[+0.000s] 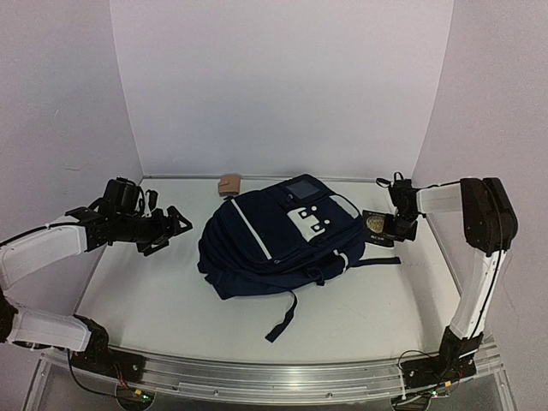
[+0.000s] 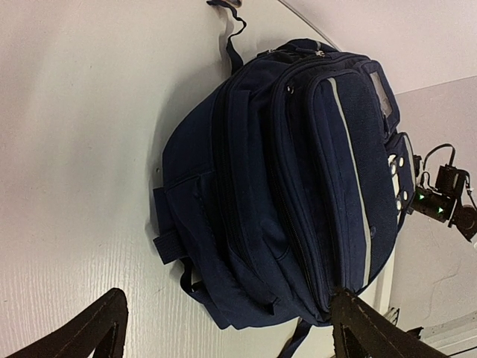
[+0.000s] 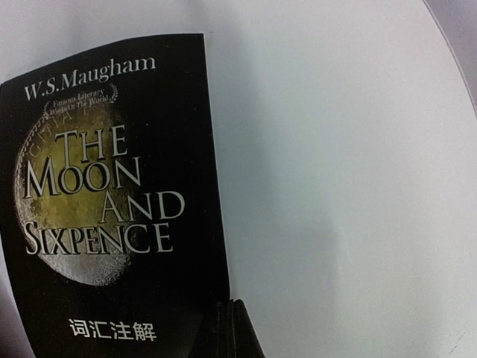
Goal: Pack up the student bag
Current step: Adjust the book at the center of the board.
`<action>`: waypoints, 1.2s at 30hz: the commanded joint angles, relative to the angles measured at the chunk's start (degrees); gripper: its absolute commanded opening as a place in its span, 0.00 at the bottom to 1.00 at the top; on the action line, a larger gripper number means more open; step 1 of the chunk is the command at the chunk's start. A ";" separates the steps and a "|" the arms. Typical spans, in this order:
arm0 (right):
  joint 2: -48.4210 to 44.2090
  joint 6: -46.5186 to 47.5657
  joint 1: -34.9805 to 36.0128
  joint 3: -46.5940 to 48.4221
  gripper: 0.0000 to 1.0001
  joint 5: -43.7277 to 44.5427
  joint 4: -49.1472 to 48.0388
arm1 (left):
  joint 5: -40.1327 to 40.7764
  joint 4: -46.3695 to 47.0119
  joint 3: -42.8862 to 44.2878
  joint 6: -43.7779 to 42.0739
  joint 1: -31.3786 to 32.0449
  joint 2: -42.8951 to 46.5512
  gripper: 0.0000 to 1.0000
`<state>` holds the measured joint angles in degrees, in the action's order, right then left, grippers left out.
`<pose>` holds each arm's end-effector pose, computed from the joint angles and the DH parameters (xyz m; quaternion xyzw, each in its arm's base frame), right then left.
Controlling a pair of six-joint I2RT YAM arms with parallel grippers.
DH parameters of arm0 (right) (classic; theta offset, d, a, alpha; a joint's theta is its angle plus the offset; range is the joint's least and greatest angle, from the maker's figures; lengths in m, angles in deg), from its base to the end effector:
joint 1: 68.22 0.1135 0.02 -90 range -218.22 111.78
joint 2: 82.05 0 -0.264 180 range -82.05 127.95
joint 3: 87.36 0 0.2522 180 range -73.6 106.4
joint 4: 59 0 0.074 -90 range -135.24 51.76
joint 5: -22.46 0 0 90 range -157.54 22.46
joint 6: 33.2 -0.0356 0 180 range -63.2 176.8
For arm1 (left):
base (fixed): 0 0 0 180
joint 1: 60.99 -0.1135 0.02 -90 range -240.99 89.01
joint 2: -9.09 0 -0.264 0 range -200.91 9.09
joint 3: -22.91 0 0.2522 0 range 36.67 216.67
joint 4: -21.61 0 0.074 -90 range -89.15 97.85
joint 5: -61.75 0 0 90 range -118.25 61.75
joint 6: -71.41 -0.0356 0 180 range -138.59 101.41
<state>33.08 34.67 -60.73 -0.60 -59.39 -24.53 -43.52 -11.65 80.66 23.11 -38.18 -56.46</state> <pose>0.4011 0.0476 0.1355 0.1401 0.9596 -0.0069 0.2441 0.2197 -0.1026 0.2484 -0.0937 0.8989 -0.3214 0.2827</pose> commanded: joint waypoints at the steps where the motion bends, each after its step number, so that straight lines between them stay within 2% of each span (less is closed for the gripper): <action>1: -3.23 1.49 -2.45 -2.35 0.00 2.21 6.57 | -0.18 1.08 0.24 -1.74 -0.31 -0.51 0.94; 3: -4.59 1.63 -2.57 -2.01 0.01 2.39 7.76 | -0.02 0.87 0.60 -1.95 -0.31 -0.60 0.94; 5: -6.86 1.85 -2.50 -1.27 0.13 1.13 8.89 | 0.11 0.65 0.93 -1.98 -0.31 -0.53 0.94; 8: -9.84 1.91 -2.08 0.16 0.42 -1.40 10.03 | 0.29 0.51 1.19 -1.91 -0.31 -0.45 0.94; 9: -10.58 1.91 -1.75 0.88 0.54 -1.97 10.43 | 0.32 0.53 1.22 -1.87 -0.31 -0.40 0.94; 13: -9.47 2.09 0.53 4.09 0.83 -5.14 11.70 | 0.32 0.68 1.27 -1.72 -0.30 -0.48 0.94; 15: -7.72 2.09 1.81 5.42 0.93 -5.67 11.80 | 0.24 0.68 1.28 -1.63 -0.31 -0.52 0.94; 17: -5.63 2.04 2.39 6.47 0.98 -7.07 11.74 | 0.23 0.59 1.21 -1.56 -0.31 -0.27 0.94; 21: -1.93 2.11 2.56 7.68 0.98 -9.52 11.64 | 0.76 -0.17 1.07 -1.79 -0.31 0.67 0.94; 28: 2.71 1.43 2.60 9.24 0.98 -4.97 12.02 | 1.20 -0.17 0.22 -1.89 -0.30 1.67 0.95; 36: 7.77 1.26 2.58 11.08 0.98 -3.88 12.77 | 1.63 -0.63 0.10 -2.28 -0.29 2.69 0.95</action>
<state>37.47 36.50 -57.96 8.89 -65.32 -13.31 -43.00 -11.76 80.66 21.85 -38.18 -55.80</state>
